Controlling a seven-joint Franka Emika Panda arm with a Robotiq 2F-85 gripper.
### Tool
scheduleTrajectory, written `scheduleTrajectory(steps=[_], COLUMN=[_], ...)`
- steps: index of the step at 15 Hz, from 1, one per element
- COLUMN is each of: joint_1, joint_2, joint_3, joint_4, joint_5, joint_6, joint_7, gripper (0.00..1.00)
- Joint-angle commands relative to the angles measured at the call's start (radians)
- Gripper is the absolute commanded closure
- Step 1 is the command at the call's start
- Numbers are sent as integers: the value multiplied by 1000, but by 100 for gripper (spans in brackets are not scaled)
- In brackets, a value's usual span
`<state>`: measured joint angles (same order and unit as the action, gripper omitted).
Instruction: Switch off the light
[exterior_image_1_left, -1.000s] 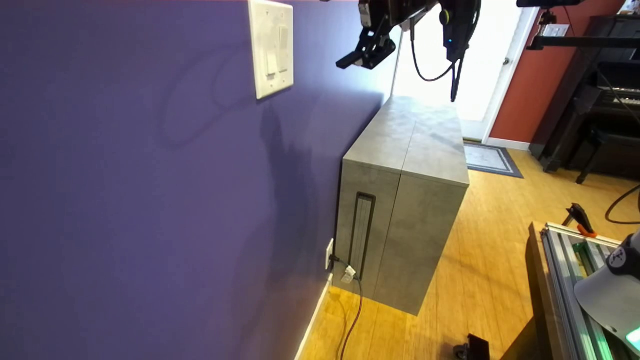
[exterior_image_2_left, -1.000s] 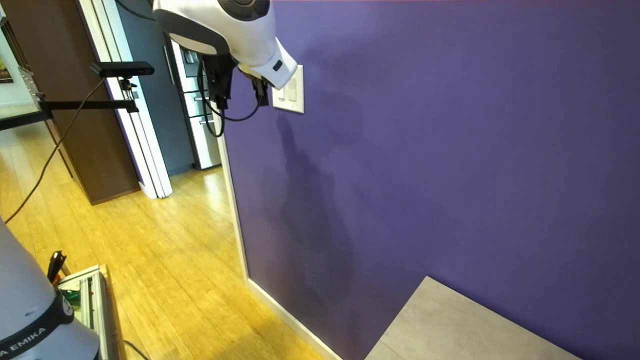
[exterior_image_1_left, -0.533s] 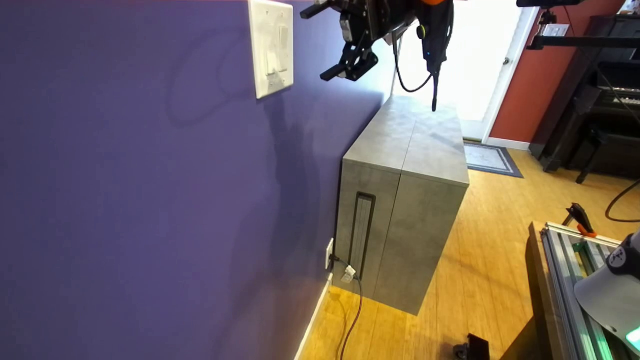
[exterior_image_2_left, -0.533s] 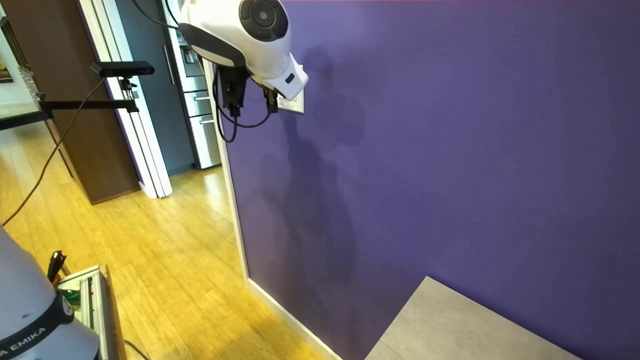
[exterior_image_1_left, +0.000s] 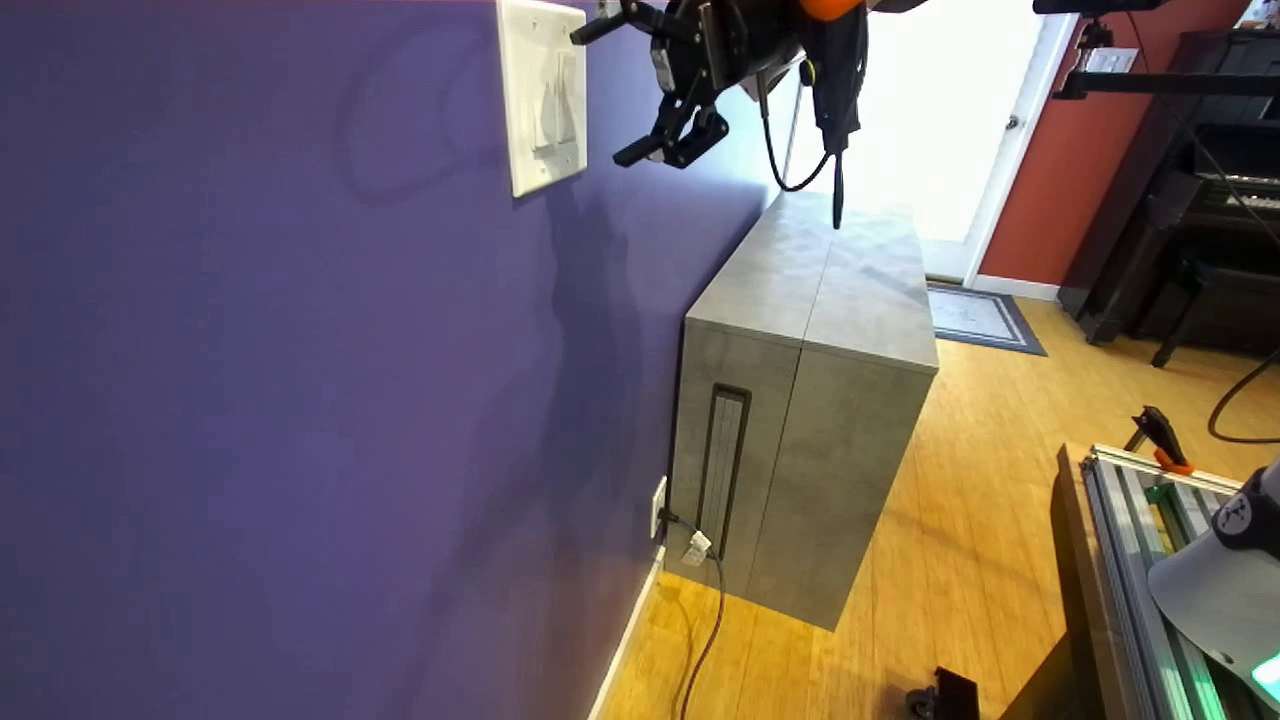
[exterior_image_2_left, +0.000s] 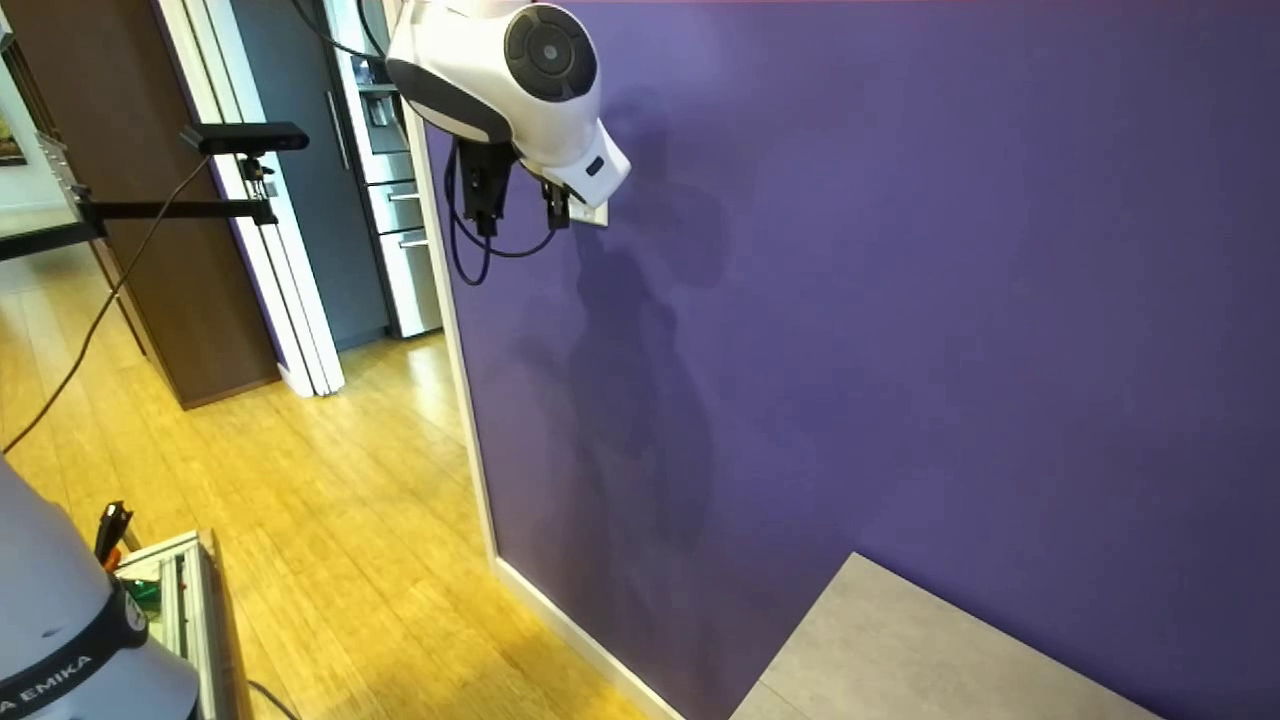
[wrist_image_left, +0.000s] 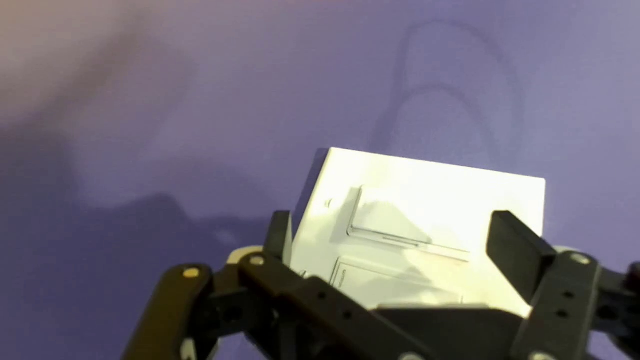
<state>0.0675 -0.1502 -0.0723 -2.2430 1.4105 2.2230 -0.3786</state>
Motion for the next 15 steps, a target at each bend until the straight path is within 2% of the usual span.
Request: scheduleTrajectory(steps=[1,15], joint_1=[-27,-36], joint_2=[43,78], joint_3=[23,36], joint_4=[31,45], joint_5=[45,77], joint_6=[-25,-16], joint_7=[-24,-57], gripper=[0,0])
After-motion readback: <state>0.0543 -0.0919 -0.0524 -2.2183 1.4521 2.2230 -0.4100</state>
